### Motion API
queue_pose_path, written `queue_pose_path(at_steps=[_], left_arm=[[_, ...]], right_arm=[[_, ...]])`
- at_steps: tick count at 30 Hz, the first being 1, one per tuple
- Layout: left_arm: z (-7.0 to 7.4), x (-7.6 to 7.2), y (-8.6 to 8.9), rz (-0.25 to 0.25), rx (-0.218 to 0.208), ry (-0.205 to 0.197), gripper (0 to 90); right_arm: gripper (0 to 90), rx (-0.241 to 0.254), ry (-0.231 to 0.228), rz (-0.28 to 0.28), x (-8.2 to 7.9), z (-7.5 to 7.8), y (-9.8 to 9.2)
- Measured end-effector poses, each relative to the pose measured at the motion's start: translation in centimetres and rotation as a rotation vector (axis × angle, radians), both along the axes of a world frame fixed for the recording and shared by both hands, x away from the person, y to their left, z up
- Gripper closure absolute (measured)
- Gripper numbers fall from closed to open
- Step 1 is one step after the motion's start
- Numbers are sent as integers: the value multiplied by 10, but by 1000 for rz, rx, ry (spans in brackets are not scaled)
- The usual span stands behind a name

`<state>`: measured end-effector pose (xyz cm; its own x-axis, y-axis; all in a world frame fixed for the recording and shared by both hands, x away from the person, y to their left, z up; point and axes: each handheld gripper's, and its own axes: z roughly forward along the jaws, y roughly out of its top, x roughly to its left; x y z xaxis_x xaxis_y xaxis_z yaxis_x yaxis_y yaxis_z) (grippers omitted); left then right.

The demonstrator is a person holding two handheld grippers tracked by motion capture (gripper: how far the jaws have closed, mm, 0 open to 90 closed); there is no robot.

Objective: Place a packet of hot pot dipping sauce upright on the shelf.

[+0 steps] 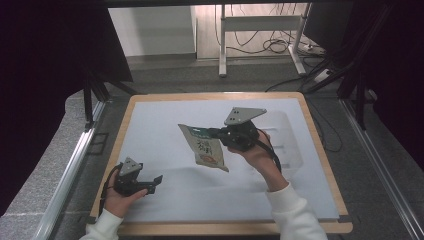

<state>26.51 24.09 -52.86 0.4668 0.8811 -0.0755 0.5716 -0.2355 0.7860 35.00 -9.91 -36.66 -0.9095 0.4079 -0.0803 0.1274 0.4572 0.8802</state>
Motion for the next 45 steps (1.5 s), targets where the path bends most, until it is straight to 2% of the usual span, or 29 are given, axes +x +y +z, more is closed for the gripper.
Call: queue_pose_path(at_steps=[30, 45], left_arm=[[0, 0, 0, -4, 8, 5, 109], [-1, 1, 0, -4, 10, 7, 109]], right_arm=[[898, 18, -31, -13, -5, 17, -21], [898, 21, -28, -23, -5, 22, -33]])
